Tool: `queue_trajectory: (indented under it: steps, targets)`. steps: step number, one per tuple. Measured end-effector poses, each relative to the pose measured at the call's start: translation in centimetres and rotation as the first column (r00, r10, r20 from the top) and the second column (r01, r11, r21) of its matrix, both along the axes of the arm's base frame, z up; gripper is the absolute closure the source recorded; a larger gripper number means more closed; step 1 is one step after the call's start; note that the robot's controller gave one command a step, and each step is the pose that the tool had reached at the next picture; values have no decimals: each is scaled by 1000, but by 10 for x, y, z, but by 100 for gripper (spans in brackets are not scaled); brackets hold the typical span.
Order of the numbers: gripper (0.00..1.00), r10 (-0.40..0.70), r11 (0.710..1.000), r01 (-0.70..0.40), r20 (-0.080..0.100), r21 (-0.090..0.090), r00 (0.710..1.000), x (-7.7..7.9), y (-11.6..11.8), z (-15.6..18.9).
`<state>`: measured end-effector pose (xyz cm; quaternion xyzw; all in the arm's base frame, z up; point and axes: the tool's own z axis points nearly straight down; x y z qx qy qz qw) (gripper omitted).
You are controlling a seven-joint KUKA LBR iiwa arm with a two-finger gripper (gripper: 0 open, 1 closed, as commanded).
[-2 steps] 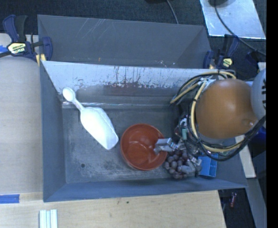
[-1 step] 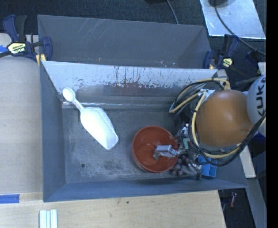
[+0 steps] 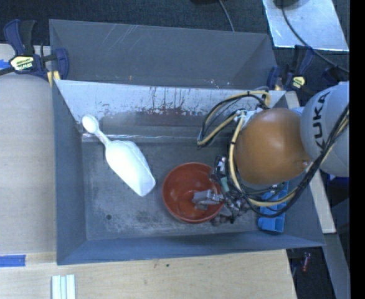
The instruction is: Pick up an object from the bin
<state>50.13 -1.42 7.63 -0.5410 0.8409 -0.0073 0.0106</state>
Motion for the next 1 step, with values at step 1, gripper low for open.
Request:
queue_trajectory:
  steps: [1]
  targets:
    - [100,0,1000,0,0,0,1000,0,0,0]
